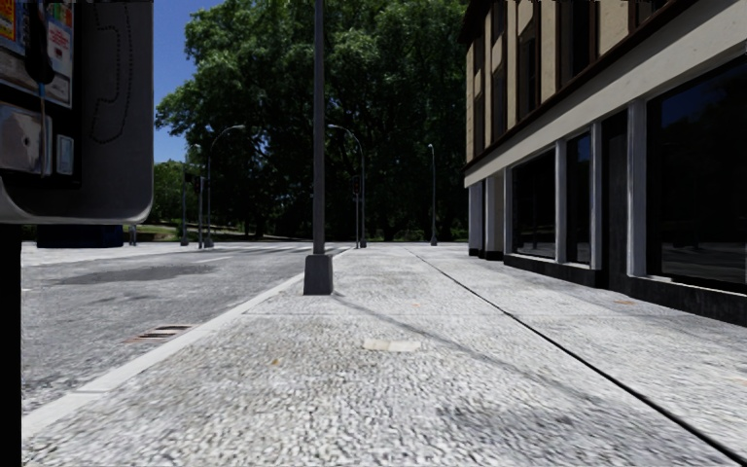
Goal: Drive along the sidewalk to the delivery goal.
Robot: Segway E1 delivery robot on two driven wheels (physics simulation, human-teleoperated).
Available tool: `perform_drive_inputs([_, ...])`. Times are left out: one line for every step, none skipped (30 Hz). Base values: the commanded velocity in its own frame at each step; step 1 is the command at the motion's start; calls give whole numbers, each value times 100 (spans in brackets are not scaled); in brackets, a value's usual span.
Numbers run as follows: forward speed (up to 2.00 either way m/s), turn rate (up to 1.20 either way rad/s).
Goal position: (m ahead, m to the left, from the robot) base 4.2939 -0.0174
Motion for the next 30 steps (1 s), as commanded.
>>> perform_drive_inputs([196,0])
perform_drive_inputs([196,0])
perform_drive_inputs([196,0])
perform_drive_inputs([196,0])
perform_drive_inputs([196,0])
perform_drive_inputs([196,0])
perform_drive_inputs([196,0])
perform_drive_inputs([196,0])
perform_drive_inputs([196,0])
perform_drive_inputs([196,0])
perform_drive_inputs([196,0])
perform_drive_inputs([196,0])
perform_drive_inputs([196,0])
perform_drive_inputs([196,0])
perform_drive_inputs([196,0])
perform_drive_inputs([196,0])
perform_drive_inputs([196,0])
perform_drive_inputs([196,0])
perform_drive_inputs([196,0])
perform_drive_inputs([196,0])
perform_drive_inputs([196,0])
perform_drive_inputs([196,0])
perform_drive_inputs([196,0])
perform_drive_inputs([196,0])
perform_drive_inputs([196,0])
perform_drive_inputs([196,0])
perform_drive_inputs([196,0])
perform_drive_inputs([196,0])
perform_drive_inputs([196,0])
perform_drive_inputs([196,0])
